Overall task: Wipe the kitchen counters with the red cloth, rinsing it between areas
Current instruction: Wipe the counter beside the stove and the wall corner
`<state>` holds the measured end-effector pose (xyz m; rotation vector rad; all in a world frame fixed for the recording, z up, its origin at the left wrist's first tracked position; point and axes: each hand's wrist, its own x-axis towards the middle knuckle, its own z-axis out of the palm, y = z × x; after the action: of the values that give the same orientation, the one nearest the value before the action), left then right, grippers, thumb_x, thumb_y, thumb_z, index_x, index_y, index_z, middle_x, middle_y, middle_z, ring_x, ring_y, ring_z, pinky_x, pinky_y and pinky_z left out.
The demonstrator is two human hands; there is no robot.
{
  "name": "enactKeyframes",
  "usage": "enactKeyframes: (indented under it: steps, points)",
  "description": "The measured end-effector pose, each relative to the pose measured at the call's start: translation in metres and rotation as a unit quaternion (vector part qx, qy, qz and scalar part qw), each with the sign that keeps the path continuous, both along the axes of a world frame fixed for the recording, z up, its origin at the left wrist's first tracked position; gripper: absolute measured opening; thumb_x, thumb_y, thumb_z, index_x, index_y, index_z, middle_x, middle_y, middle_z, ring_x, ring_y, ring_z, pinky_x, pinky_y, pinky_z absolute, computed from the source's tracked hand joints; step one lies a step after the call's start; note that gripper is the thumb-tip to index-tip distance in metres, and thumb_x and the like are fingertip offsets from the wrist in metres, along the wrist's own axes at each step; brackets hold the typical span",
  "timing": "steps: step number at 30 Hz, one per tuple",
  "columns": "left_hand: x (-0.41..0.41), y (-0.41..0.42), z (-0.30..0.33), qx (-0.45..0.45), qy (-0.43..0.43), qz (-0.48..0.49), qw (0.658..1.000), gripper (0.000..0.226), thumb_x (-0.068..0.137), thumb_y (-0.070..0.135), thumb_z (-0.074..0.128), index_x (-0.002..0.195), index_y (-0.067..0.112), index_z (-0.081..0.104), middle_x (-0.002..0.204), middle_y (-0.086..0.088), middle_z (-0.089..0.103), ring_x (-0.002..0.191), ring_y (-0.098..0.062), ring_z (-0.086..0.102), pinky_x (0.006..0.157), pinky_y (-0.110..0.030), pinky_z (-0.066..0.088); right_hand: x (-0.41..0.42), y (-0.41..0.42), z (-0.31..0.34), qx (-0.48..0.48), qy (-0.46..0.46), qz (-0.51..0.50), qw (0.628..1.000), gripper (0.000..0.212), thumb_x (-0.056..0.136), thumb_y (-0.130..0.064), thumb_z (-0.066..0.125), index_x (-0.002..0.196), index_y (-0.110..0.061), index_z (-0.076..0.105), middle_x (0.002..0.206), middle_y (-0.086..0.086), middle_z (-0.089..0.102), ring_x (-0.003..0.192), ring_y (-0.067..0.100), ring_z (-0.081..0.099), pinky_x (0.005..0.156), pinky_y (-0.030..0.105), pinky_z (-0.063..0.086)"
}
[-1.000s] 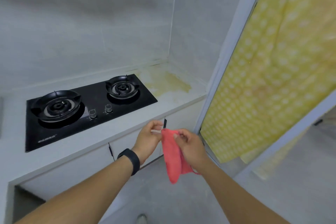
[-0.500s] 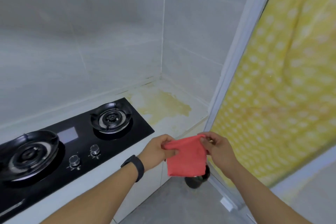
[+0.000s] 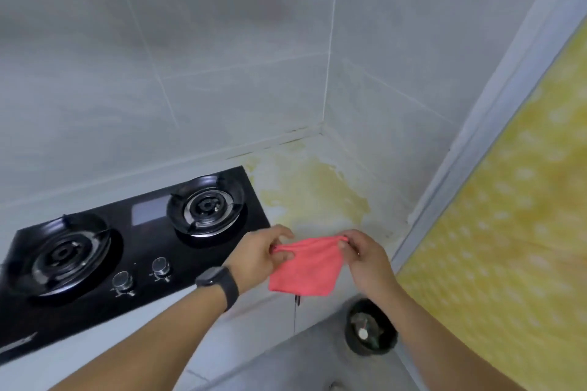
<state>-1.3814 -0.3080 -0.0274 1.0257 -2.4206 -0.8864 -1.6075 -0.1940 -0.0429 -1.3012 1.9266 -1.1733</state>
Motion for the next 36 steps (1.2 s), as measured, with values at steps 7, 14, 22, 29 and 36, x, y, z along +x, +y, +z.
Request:
enactKeyframes:
  steps: [7,14,22,29,36]
  points:
    - [-0.033,-0.028,0.008,-0.121,-0.023,-0.065,0.990,0.006,0.101,0.026,0.065,0.104,0.023,0.061,0.097,0.014,0.051,0.083,-0.006,0.052,0.077,-0.012,0.039,-0.069,-0.071,0.004,-0.023,-0.022,0.073,0.997,0.031,0.100,-0.004,0.061,0.089,-0.031,0.069,0.076,-0.022,0.070,0.070,-0.004,0.061,0.067,0.015,0.045]
    - [-0.061,-0.054,-0.003,-0.079,-0.126,-0.047,0.988,0.007,0.100,0.014,0.060,0.103,0.018,0.065,0.097,0.008,0.058,0.087,-0.016,0.058,0.082,-0.036,0.052,-0.103,-0.107,0.022,-0.047,0.029,0.129,0.990,0.037,0.097,-0.004,0.057,0.095,-0.039,0.066,0.098,-0.015,0.070,0.093,0.002,0.065,0.084,0.022,0.045]
    - [-0.125,-0.047,0.004,0.111,-0.041,0.072,0.990,0.033,0.090,0.065,0.065,0.105,0.035,0.065,0.097,0.016,0.070,0.083,-0.002,0.065,0.080,-0.027,0.055,-0.112,-0.130,0.043,-0.072,0.142,0.173,0.972,0.021,0.099,-0.017,0.059,0.102,-0.034,0.071,0.094,-0.021,0.060,0.098,0.007,0.052,0.084,0.015,0.038]
    - [-0.136,-0.056,0.001,0.301,0.085,0.070,0.947,0.021,0.098,0.030,0.070,0.085,0.016,0.060,0.076,0.004,0.063,0.065,-0.003,0.057,0.066,-0.017,0.046,-0.121,-0.121,0.052,-0.087,0.072,0.169,0.979,0.035,0.095,-0.006,0.059,0.097,-0.040,0.067,0.101,-0.014,0.066,0.099,0.003,0.063,0.087,0.018,0.044]
    - [-0.137,-0.040,0.001,0.222,0.000,0.103,0.970,0.026,0.082,0.029,0.079,0.095,0.015,0.060,0.088,0.008,0.069,0.076,-0.010,0.061,0.068,-0.022,0.046,-0.106,-0.113,0.052,-0.086,0.040,0.168,0.981,0.037,0.097,0.000,0.058,0.100,-0.035,0.069,0.103,-0.019,0.067,0.101,-0.001,0.062,0.090,0.014,0.044]
